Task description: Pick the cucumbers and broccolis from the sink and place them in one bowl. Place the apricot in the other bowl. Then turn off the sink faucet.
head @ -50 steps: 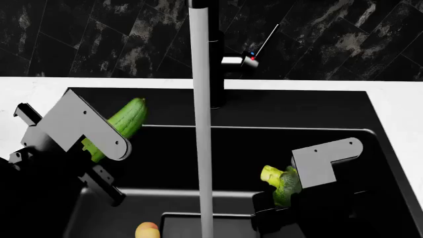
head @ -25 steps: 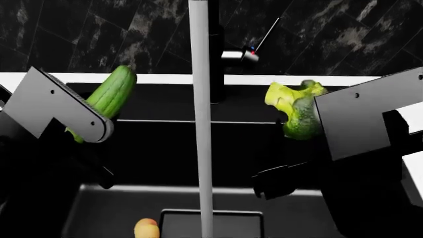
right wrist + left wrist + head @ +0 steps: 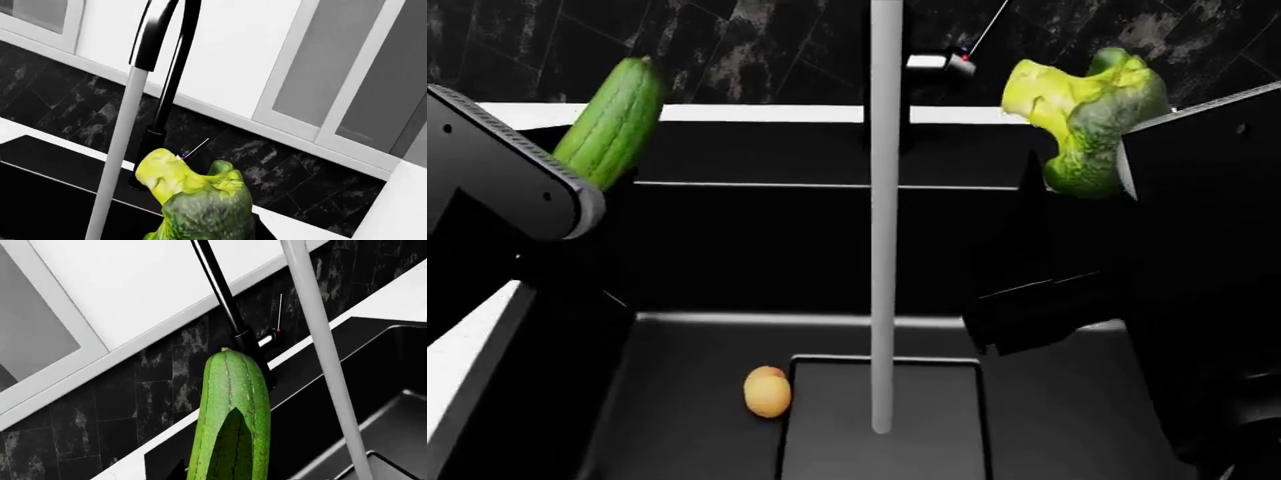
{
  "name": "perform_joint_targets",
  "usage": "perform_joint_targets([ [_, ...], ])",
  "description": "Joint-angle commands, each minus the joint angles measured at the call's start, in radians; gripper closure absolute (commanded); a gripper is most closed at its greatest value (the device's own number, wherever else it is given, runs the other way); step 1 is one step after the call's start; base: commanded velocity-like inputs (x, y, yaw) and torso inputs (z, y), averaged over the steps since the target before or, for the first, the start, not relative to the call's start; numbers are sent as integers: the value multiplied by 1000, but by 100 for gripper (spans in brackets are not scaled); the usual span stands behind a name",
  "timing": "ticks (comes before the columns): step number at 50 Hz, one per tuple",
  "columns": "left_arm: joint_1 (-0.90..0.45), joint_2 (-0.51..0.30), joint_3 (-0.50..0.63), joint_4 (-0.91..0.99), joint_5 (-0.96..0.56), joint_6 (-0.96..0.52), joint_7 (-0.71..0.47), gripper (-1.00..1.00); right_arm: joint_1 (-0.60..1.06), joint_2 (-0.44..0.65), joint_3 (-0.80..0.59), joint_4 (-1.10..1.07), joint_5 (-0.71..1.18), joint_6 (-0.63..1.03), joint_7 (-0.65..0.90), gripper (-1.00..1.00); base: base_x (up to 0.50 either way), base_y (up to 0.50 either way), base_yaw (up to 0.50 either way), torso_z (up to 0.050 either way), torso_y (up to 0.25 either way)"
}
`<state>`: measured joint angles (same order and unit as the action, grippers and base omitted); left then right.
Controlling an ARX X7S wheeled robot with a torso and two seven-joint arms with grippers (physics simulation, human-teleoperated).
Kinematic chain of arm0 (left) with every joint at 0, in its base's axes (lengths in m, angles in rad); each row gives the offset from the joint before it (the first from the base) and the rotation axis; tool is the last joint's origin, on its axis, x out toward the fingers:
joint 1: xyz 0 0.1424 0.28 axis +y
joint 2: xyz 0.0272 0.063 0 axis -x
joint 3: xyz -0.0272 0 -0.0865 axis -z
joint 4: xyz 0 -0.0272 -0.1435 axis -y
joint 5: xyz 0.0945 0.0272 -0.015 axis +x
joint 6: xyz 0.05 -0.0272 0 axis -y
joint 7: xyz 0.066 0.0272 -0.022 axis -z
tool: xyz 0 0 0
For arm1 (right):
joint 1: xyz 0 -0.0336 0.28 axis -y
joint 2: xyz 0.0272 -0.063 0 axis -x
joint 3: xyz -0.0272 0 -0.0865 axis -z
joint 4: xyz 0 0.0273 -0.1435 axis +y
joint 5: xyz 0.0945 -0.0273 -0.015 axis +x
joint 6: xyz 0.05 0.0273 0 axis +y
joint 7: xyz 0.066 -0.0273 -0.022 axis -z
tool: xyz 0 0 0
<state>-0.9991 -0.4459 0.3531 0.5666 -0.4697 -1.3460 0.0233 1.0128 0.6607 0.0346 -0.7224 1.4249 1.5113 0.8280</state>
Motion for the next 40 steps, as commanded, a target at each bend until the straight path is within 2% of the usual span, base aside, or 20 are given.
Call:
perform_joint_targets([
  [1,-56,29,-83,9,-6,-43,15,100,63,8,-26,8,-2,-12,22,100,0,500,0,0,0],
  [40,-116,31,-121,3,-31,-69,-6,100,133,15,-131,64,18,-73,48,100,0,500,0,0,0],
])
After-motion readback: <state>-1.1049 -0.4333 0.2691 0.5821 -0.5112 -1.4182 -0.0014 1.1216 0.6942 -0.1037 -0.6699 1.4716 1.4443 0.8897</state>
